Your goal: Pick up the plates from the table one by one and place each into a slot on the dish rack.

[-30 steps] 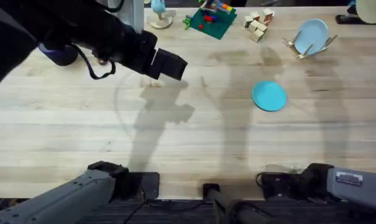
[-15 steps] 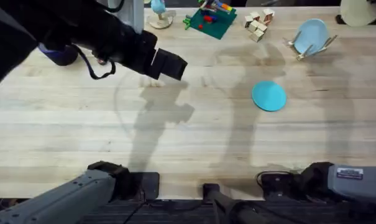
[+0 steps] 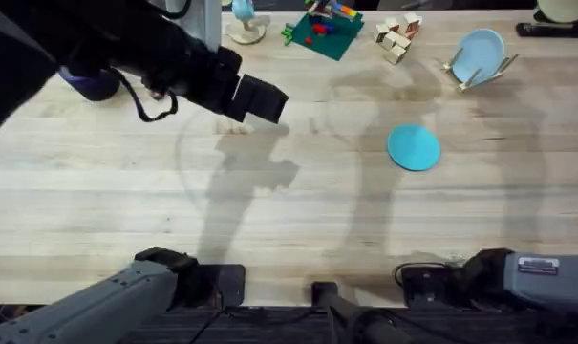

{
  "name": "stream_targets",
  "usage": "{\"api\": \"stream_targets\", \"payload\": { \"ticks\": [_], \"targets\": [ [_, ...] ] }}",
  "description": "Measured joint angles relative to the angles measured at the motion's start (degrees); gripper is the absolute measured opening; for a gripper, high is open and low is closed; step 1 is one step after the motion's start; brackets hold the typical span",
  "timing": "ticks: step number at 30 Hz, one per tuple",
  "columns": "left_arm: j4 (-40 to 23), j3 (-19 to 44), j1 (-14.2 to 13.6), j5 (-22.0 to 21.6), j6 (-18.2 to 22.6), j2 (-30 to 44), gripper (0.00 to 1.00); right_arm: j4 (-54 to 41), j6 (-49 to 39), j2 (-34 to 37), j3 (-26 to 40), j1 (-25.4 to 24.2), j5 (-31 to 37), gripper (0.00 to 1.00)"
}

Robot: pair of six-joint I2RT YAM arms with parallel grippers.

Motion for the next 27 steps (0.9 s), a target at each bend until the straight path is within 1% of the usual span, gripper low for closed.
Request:
{"api": "stream_targets", "payload": {
  "ticks": [9, 20, 27],
  "targets": [
    [-0.04, 0.00, 0.00, 0.00, -1.58, 0.00, 0.993, 3.52, -0.44, 5.15, 0.04, -0.54, -0.33, 0.030],
    [-0.04, 0.00, 0.00, 0.00, -1.84, 0.00, 0.994, 3.95, -0.39, 11.71, 0.04, -1.70, -1.68, 0.030],
    [-0.04, 0.00, 0.00, 0.02, -1.90, 0.00, 0.993, 5.26, -0.39, 14.35, 0.04, -1.73, -3.31, 0.030]
  ]
}}
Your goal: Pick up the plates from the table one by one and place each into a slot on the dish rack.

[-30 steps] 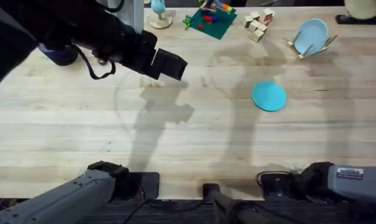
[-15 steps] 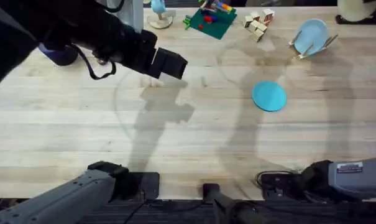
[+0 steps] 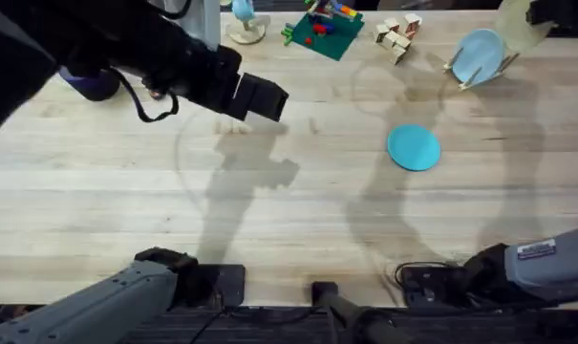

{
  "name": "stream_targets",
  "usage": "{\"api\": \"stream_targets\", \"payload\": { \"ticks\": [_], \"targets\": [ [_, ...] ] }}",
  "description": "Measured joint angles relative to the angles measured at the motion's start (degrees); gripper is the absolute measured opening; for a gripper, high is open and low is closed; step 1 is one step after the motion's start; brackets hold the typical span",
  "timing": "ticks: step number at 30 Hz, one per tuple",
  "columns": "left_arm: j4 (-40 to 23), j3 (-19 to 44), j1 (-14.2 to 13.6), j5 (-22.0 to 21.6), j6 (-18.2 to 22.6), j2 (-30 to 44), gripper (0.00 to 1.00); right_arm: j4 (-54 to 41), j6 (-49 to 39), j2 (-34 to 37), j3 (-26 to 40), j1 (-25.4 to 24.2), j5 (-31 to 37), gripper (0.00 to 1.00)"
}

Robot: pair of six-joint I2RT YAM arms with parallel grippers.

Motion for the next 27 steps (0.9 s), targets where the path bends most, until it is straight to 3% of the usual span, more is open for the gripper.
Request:
{"api": "stream_targets", "payload": {
  "ticks": [27],
  "targets": [
    [0.00, 0.00, 0.00, -0.02, -0.17, 0.00, 0.993, 3.08, 0.00, 7.85, 0.00, 0.00, -0.48, 0.030]
  ]
}}
